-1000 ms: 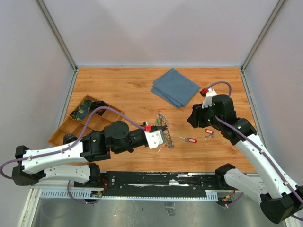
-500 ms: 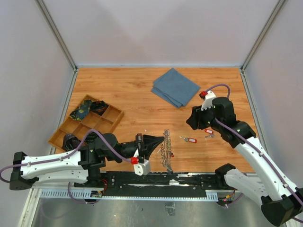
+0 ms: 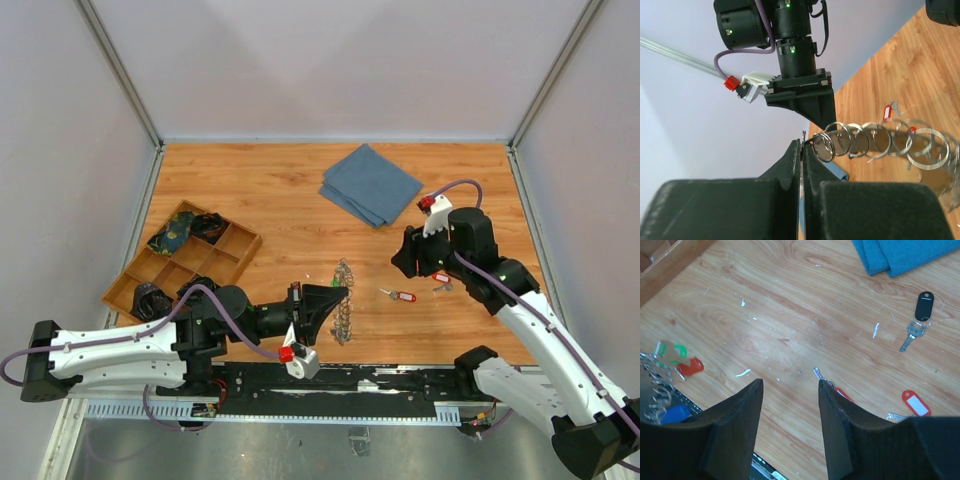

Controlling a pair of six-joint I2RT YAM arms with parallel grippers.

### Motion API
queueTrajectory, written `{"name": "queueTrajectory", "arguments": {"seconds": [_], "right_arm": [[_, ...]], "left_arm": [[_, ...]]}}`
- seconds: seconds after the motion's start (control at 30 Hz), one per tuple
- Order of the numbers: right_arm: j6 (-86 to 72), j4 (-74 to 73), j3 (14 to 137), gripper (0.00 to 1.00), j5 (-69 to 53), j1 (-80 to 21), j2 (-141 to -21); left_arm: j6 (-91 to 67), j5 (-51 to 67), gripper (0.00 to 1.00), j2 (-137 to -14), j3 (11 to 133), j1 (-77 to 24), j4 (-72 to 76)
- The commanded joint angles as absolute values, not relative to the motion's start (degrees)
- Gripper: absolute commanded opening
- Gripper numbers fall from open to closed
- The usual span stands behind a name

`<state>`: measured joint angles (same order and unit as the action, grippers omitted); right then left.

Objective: Put the keys on the keyring

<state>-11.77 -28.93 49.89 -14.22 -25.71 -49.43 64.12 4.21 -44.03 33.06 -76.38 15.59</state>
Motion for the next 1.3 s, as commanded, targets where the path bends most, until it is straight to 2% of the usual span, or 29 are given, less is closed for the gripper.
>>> {"name": "queueTrajectory", "arguments": {"seconds": [0.0, 0.23, 0.73, 1.27], "right_arm": [[-7.9, -26.5, 49.2, 0.49, -18.0, -24.9, -48.1], [-5.4, -14.2, 43.5, 0.50, -22.9, -24.9, -40.8], [-3.0, 15.2, 23.6, 0.48, -21.5, -24.9, -26.6], [-1.0, 14.4, 23.8, 0.49, -24.3, -24.9, -29.6]], "left_arm": [[65.1, 4.5, 0.00, -44.1, 32.9, -76.8, 22.0], [63.8, 5.9, 0.00, -43.6, 31.3, -76.8, 24.9], [66.6, 6.6, 0.01, -44.1, 28.2, -76.2, 26.9], [52.9, 9.1, 0.01, -44.6, 31.2, -71.6, 28.2]]}}
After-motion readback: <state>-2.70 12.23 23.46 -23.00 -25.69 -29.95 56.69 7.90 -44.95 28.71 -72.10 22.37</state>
